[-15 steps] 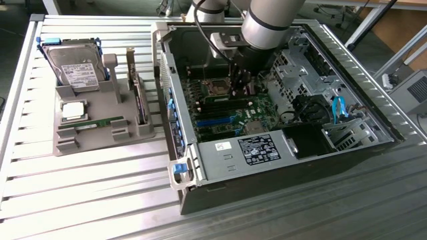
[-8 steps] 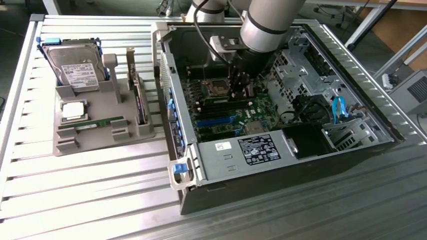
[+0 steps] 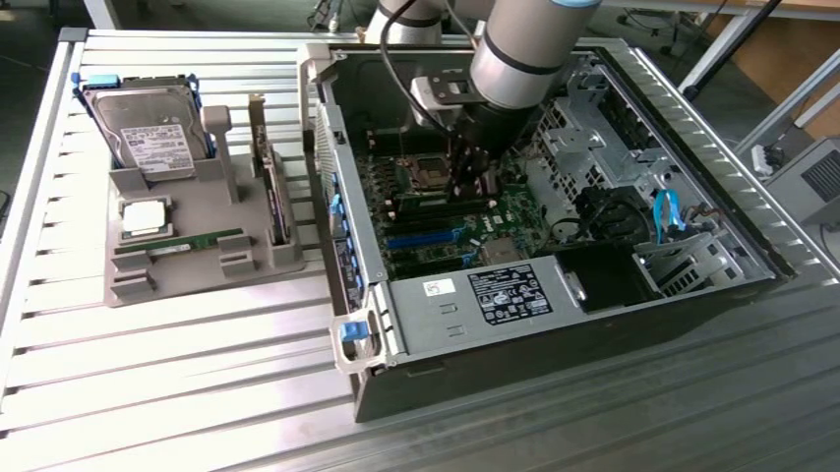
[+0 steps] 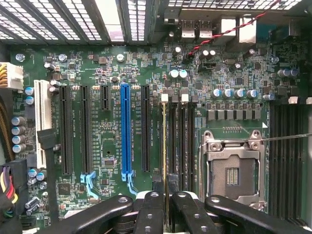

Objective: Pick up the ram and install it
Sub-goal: 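Insert the ram into the slot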

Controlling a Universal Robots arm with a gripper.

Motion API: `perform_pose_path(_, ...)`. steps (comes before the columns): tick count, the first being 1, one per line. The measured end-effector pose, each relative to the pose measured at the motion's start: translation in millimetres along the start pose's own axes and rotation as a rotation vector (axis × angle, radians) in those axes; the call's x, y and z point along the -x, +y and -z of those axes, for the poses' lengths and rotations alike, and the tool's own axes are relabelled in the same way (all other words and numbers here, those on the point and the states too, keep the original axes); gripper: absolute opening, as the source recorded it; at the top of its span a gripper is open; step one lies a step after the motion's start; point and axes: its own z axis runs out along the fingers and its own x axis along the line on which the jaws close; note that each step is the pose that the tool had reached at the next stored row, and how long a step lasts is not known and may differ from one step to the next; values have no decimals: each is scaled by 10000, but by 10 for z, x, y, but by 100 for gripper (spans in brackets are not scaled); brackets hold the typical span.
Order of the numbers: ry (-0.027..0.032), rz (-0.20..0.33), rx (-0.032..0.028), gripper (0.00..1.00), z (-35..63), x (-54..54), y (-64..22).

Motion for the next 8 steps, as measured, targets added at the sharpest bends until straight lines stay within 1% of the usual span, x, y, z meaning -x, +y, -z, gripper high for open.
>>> perform_pose_path(8,0,0,0,12,-51,11,3)
